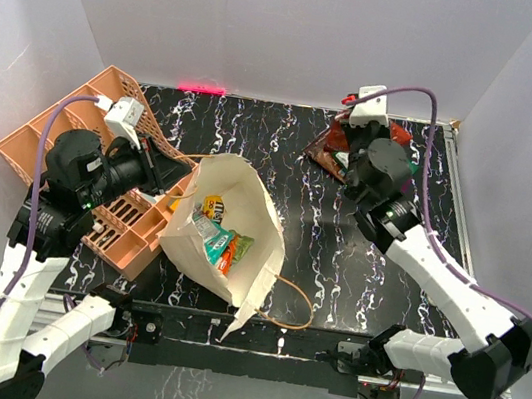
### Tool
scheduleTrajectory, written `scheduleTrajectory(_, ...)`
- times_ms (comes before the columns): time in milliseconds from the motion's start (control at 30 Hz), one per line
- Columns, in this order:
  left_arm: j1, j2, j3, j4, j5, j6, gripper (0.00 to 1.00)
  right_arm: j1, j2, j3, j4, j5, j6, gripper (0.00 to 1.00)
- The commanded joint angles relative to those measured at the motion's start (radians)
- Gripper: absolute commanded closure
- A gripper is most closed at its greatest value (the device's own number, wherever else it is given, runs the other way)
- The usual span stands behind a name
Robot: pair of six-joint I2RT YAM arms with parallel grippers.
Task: Take the snacks out of the paper bag
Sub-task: Place the snack at the center of the board.
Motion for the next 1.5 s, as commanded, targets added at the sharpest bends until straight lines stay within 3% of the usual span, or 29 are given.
scheduleTrajectory(0, 0.002, -0.012, 0.044, -0.006, 0.006, 0.012, 1.00, -0.027, 0.088, 0.071, -0.236, -0.070, 0.415, 0.93)
scheduleTrajectory(100, 0.001, -0.014, 0.040, -0.003, 0.008, 0.005, 1.00, -0.028, 0.162, 0.104, -0.279, -0.209, 0.523, 0.93)
scheduleTrajectory(233, 0.001, -0.014, 0.046, 0.002, 0.020, -0.004, 1.00, -0.044, 0.280, 0.196, -0.295, -0.283, 0.593, 0.93)
scheduleTrajectory(300, 0.002, -0.015, 0.055, -0.007, 0.015, -0.004, 1.00, -0.067, 0.332, 0.287, -0.362, -0.349, 0.708, 0.93)
scheduleTrajectory(433, 0.002, -0.019, 0.063, -0.019, 0.004, 0.002, 1.00, -0.167, 0.389, 0.356, -0.437, -0.631, 1.040, 0.93)
scheduleTrajectory(500, 0.001, -0.018, 0.066, -0.018, 0.005, 0.002, 1.00, -0.251, 0.387, 0.282, -0.410, -0.785, 1.219, 0.93)
scheduleTrajectory(600, 0.002, -0.018, 0.069, -0.018, 0.010, 0.002, 1.00, -0.406, 0.349, 0.043, -0.272, -0.984, 1.491, 0.93)
scheduleTrajectory(733, 0.002, -0.019, 0.065, -0.023, 0.011, 0.008, 1.00, -0.592, 0.278, -0.249, -0.089, -1.141, 1.673, 0.93)
scheduleTrajectory(1000, 0.001, -0.014, 0.051, 0.005, 0.033, 0.001, 1.00, -0.813, 0.182, -0.469, -0.149, -1.147, 1.524, 0.93)
scheduleTrajectory(1200, 0.001, -0.009, 0.052, 0.004, 0.041, 0.003, 1.00, -0.842, 0.092, -0.544, -0.179, -1.031, 1.432, 0.92)
scheduleTrajectory(1300, 0.001, -0.008, 0.053, 0.001, 0.049, 0.005, 1.00, -0.844, 0.082, -0.559, -0.185, -1.001, 1.414, 0.83)
scheduleTrajectory(1467, 0.001, -0.014, 0.050, -0.007, 0.054, 0.014, 1.00, -0.902, 0.015, -0.603, -0.288, -0.892, 1.425, 0.55)
